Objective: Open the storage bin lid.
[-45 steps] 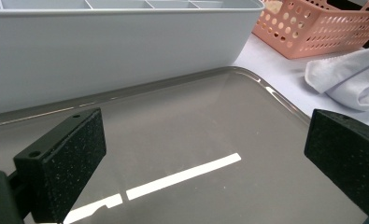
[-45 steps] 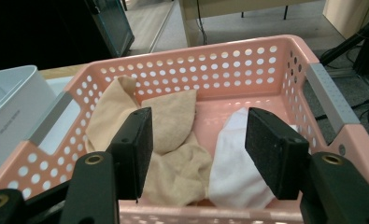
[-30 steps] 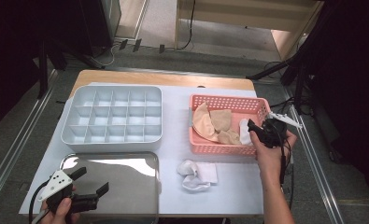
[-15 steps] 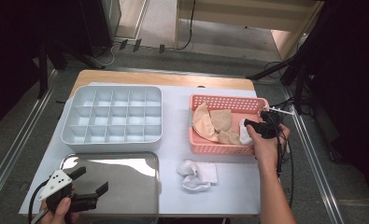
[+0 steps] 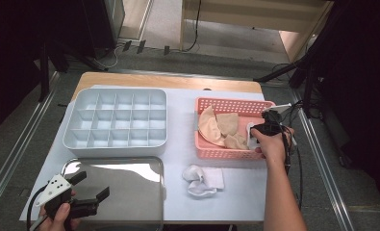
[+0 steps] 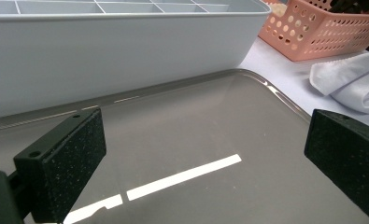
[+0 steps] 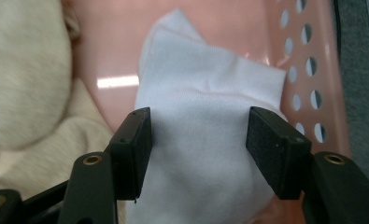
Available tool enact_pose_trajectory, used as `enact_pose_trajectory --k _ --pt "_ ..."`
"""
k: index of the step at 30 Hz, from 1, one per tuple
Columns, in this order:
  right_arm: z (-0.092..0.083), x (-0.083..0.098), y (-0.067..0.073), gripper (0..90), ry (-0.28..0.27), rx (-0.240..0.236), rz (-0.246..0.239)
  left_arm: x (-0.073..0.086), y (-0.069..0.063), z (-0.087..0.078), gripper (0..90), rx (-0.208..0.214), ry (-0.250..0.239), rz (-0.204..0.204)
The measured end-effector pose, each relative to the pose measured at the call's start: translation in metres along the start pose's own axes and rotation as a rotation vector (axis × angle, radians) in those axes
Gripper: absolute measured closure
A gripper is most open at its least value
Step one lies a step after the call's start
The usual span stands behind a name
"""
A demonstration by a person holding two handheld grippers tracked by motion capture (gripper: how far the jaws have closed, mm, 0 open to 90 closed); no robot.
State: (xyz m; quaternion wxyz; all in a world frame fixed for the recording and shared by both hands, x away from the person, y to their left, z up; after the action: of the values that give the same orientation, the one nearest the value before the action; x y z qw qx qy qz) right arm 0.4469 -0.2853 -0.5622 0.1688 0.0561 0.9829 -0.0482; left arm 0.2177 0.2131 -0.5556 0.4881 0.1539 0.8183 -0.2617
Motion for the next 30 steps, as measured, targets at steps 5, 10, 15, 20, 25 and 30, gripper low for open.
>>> enact_pose_trajectory --k 5,10,15,20,25,30 --pt "0.002 -0.001 -0.002 84.2 0.007 0.058 -0.055 0.000 0.000 -0.001 0.0 0.000 0.000 0.003" --pt "-0.010 -0.007 0.002 89.3 -0.076 0.012 -0.072 -0.001 0.003 -0.002 0.0 -0.003 -0.004 -0.005" --pt "-0.029 -0.031 0.014 88.7 -0.264 -0.112 -0.045 -0.001 0.002 -0.001 0.0 -0.002 0.001 0.001" --pt "-0.003 -0.026 0.028 65.5 -0.104 -0.190 -0.075 0.000 0.003 -0.001 0.0 -0.007 0.000 -0.004" --pt "0.000 -0.033 0.029 33.4 -0.092 -0.127 -0.099 0.000 0.006 -0.002 0.0 -0.011 0.001 -0.004" --pt "0.013 -0.035 0.024 20.6 -0.045 -0.070 -0.076 0.000 0.004 -0.002 0.0 -0.009 -0.002 -0.002"
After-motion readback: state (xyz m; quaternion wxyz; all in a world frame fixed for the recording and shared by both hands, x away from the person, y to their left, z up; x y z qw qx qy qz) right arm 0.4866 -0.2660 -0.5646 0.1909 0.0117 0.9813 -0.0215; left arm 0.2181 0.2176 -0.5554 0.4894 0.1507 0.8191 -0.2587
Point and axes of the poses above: each handheld gripper's, and its own axes: z roughly forward along the jaws, x roughly out of its underside, y roughly to its left, the point moved 10 cm from there along z, roughly forward along the jaws, and after that the axes turned 6 degrees about x, right-handed, at the moved point
